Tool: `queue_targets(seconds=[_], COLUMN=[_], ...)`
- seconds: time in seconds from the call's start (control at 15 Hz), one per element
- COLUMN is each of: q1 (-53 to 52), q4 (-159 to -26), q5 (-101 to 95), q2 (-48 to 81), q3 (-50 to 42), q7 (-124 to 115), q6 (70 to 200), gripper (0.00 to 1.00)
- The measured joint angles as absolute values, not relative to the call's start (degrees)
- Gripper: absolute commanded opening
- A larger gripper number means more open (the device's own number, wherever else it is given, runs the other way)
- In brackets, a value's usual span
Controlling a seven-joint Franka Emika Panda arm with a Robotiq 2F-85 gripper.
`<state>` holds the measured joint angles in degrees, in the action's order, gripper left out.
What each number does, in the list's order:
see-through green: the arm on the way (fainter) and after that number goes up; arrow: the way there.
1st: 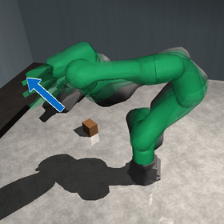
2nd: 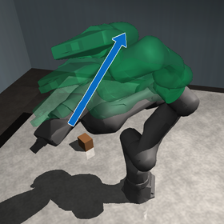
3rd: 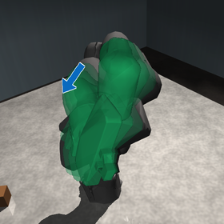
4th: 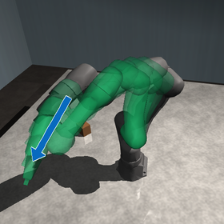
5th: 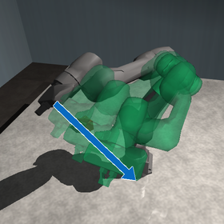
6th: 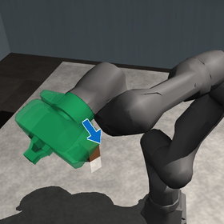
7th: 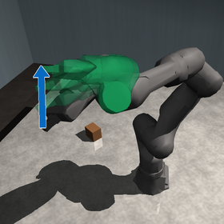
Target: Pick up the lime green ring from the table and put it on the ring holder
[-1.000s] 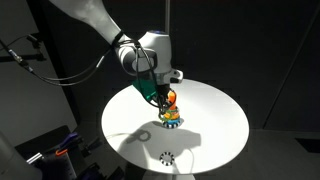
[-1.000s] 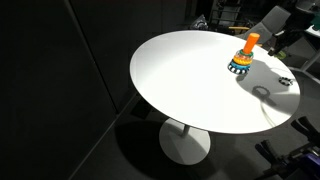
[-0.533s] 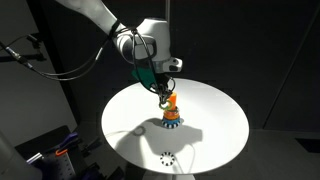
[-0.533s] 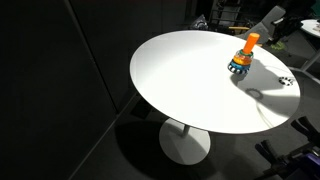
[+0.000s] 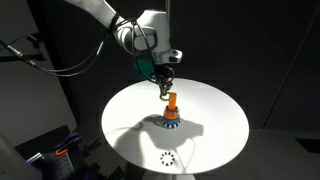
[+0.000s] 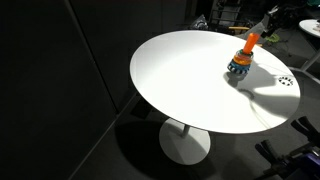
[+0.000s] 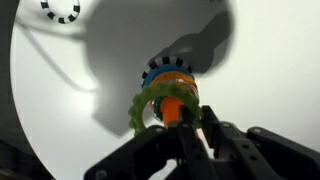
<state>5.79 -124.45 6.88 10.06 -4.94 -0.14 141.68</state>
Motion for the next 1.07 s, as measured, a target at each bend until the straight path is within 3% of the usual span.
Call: queue_targets(seconds=[1.07], q1=[5.1], q4=[-112.9], q5=[6.9], q2=[17.7], q3=[-4.7], q7=[-6.6], q6=[138.5], gripper=[0.06])
